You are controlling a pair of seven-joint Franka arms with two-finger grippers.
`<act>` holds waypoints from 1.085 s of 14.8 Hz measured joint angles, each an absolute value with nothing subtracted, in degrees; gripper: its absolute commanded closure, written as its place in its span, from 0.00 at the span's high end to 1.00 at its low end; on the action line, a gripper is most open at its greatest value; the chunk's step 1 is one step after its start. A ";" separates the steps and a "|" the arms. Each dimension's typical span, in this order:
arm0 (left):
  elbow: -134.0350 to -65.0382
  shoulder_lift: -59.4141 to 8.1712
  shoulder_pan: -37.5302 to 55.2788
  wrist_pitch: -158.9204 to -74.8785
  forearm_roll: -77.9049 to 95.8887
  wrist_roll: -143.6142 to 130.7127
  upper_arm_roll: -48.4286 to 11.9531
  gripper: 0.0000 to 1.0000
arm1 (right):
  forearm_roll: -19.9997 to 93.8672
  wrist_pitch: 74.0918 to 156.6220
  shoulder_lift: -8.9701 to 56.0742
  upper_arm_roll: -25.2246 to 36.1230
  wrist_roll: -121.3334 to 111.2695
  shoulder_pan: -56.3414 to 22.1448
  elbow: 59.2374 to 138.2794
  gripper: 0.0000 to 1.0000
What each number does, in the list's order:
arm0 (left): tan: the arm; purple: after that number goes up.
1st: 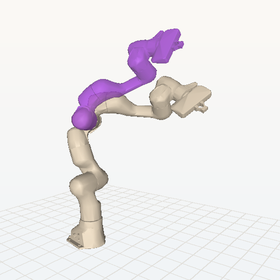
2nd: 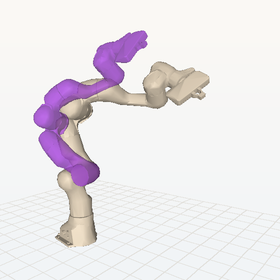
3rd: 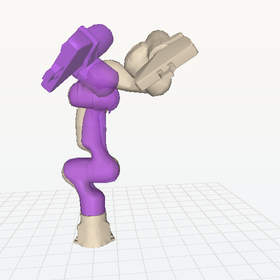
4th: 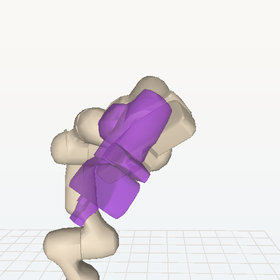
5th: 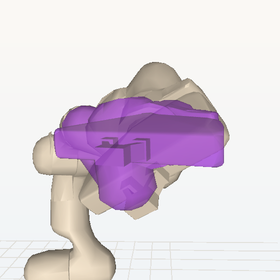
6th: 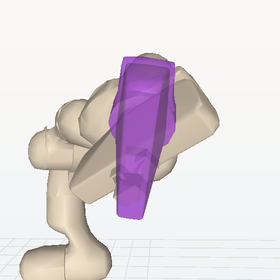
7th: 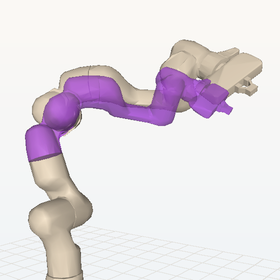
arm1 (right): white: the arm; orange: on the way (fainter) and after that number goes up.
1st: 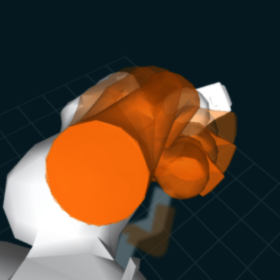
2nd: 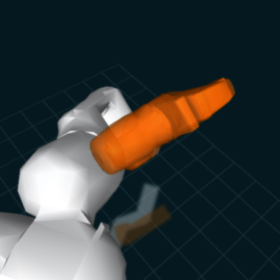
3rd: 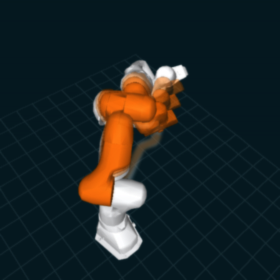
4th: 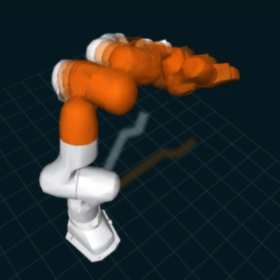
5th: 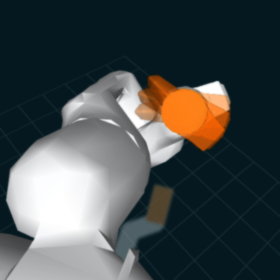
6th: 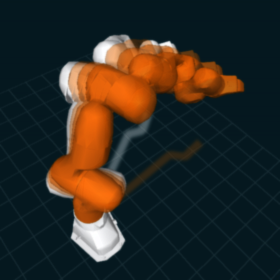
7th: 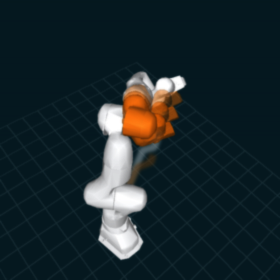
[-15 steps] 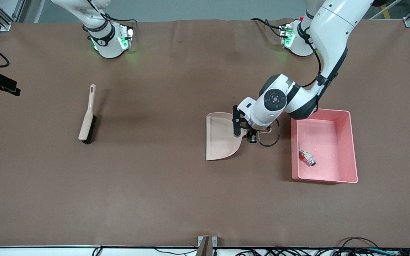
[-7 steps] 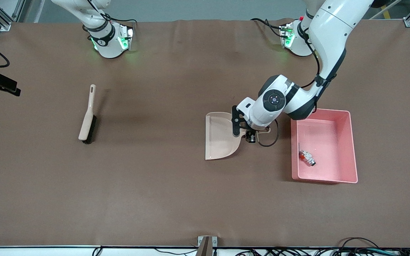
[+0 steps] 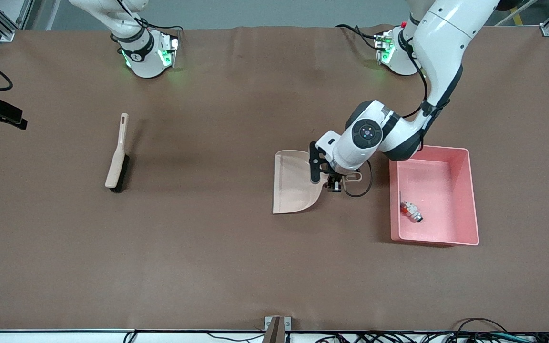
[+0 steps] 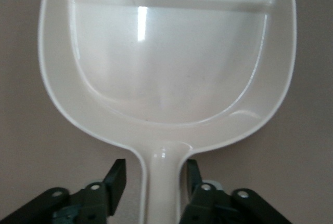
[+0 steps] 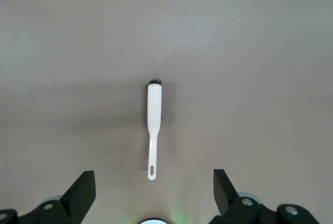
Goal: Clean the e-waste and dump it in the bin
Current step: 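Lower the dustpan onto the table and open the left gripper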
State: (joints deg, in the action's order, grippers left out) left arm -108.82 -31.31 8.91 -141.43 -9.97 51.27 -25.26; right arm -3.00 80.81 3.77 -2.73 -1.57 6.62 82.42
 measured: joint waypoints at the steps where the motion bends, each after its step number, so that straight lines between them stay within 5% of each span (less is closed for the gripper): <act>1: -107.93 -31.30 8.79 -141.46 -9.96 50.74 -25.09 1.00 | -3.00 80.88 3.77 -2.74 -1.57 6.62 82.43 1.00; 8: -102.83 -28.77 7.77 -141.23 -9.92 30.86 -21.88 1.00 | -2.62 81.47 3.77 -2.74 -1.57 6.63 82.46 1.00; 16: -100.55 -16.17 4.09 -125.70 -6.06 7.83 -19.55 1.00 | -2.52 81.65 3.77 -2.95 -1.57 6.50 82.56 1.00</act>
State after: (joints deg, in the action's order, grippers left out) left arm -100.55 -16.17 4.09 -125.70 -6.06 7.83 -19.55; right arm -2.52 81.65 3.77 -2.95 -1.57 6.50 82.56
